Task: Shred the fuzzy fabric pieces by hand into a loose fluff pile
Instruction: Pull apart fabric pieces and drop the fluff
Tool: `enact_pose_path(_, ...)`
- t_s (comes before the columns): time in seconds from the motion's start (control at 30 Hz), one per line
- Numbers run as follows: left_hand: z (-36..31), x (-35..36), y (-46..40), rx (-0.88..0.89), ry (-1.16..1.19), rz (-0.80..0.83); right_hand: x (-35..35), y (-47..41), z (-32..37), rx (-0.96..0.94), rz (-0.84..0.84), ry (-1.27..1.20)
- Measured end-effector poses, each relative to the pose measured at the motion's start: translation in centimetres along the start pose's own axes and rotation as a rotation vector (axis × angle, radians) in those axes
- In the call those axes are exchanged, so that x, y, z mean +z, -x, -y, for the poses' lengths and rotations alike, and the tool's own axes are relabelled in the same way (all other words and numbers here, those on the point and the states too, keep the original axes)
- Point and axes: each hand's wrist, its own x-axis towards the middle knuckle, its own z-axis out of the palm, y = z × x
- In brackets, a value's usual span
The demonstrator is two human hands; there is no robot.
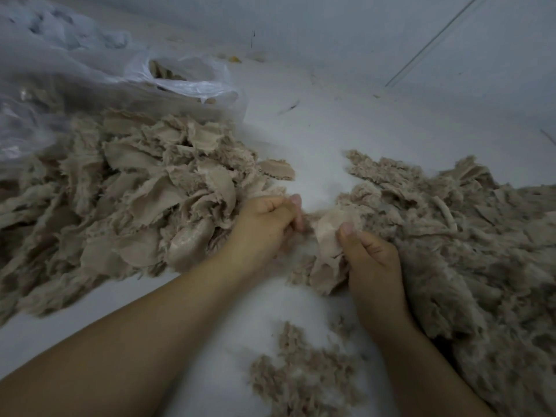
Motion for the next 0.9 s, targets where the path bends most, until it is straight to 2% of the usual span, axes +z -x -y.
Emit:
enact_pose_path(0.1,-0.2,0.5,1.2,-0.015,-0.256,0.223,0.0,-0.1,-0.2,-0.019,-0.017,0.013)
enact_pose_path(0.17,-0.1,1.0,1.6,0.003,-0.351,0.297,-0.1,0.0,0.0,0.002,-0.013,-0.018)
enact_pose_path(0.27,0.1,0.8,1.4,-0.026,-0.306,0.275,-0.2,-0.1,0.0,-0.002,-0.057,0.010)
enact_pose_path(0.33,-0.3,0.0,1.1,-0.065,-0.258,0.361,0.0,-0.3,-0.1,-0.005,-0.091,0.035)
enact_pose_path(0.4,-0.8,-1.3,0.8,-0.087,-0.321,0.589,0.0,-0.3,-0.1,-0.017,-0.119,0.061)
enact_pose_path(0.5,-1.9,-2.5,0.8,-0.184,-0.466,1.049,-0.2,-0.3,0.1,-0.030,-0.115,0.053)
enact_pose_path(0.57,-2.1,-2.6,1.0,-0.262,-0.426,1.140,-0.2,-0.2,0.2,-0.034,-0.085,0.051)
enact_pose_path(0.63,-1.7,-2.1,1.2,-0.241,-0.373,0.995,-0.2,-0.1,0.1,-0.030,-0.064,0.036)
enact_pose_path(0.73,-0.5,-0.9,1.1,-0.220,-0.158,0.533,-0.1,-0.1,0.3,0.000,-0.016,-0.027)
enact_pose_path(0.77,-0.3,-0.5,1.1,-0.217,-0.066,0.436,0.0,-0.1,0.4,-0.003,0.014,-0.026)
enact_pose_path(0.83,-0.1,0.0,1.2,-0.190,-0.007,0.370,0.2,0.0,0.6,0.010,0.083,-0.029)
enact_pose_path(0.9,0.1,0.0,1.3,-0.160,-0.030,0.371,0.2,0.0,0.3,0.029,0.032,-0.015)
